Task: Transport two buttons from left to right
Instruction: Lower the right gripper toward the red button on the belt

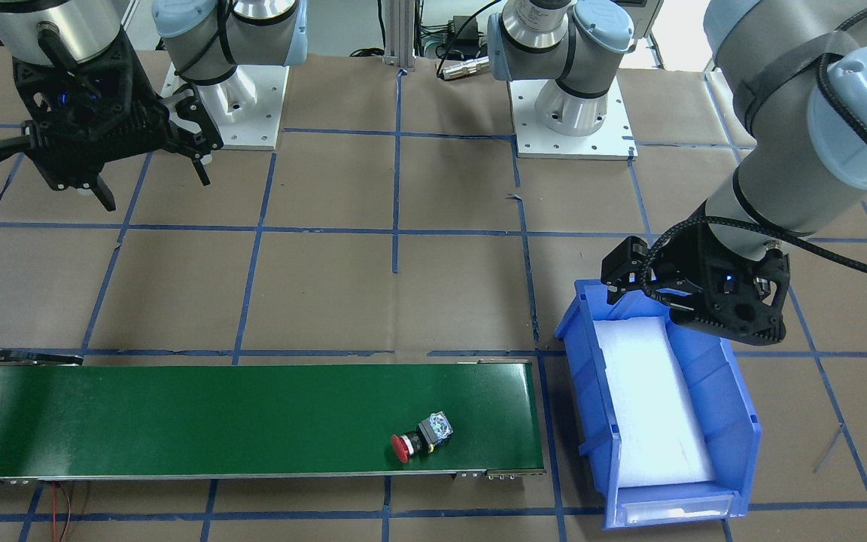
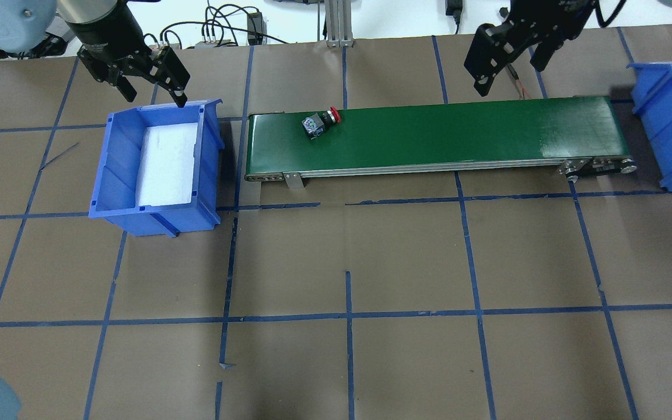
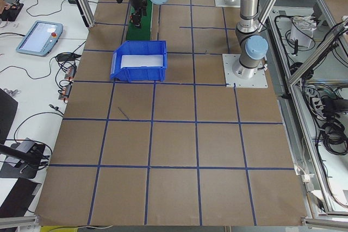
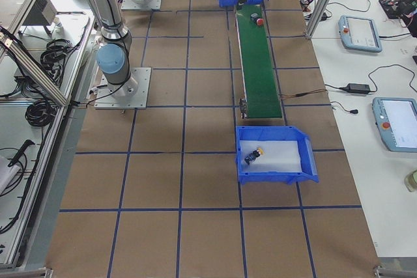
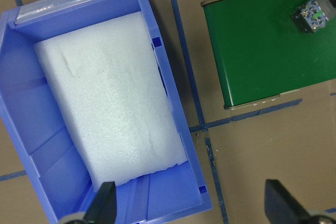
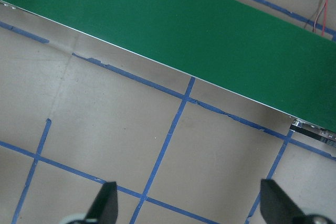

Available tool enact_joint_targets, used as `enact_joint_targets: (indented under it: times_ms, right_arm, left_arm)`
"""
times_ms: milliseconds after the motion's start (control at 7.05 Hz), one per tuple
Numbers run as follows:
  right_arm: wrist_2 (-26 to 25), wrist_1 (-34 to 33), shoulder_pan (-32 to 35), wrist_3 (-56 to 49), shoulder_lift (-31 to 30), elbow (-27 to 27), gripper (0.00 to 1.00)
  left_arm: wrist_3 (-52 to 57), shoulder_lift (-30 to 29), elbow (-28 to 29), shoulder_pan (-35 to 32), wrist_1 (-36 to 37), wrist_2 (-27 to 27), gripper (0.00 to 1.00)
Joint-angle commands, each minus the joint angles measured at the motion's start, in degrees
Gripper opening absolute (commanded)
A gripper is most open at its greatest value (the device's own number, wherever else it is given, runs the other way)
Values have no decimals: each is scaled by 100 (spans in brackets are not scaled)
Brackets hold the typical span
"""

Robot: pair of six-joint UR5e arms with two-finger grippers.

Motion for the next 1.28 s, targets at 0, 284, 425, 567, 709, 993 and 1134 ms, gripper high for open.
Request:
enact_joint_targets:
  times_ms: [0,284,425,567,709,993,1134]
  right_arm:
    - [98,190,-474,113,-410,854,100]
    - [55,-951,-458,382,-358,1050,100]
    - [81,-1014,-458,768,-358,1173,100]
    - [55,-1015,-458,789,-262,1148,100]
    - [142,-1363,-441,841,26,1165,100]
    - [239,-1727,-406,2465,292,1183,100]
    - [257,-1805,-301,3181,414,1183,100]
  left_arm:
    - [-17,16,-29,-64,-18,17,100]
    - [-44,243,-361,-82,8,26,100]
    - [-61,305,-450,-90,8,35,100]
    - [-88,410,-546,-151,-1,53,100]
    - [-97,559,-713,-248,-18,53,100]
    - [-227,771,-802,-415,-62,53,100]
    - [-516,894,-846,-485,-88,53,100]
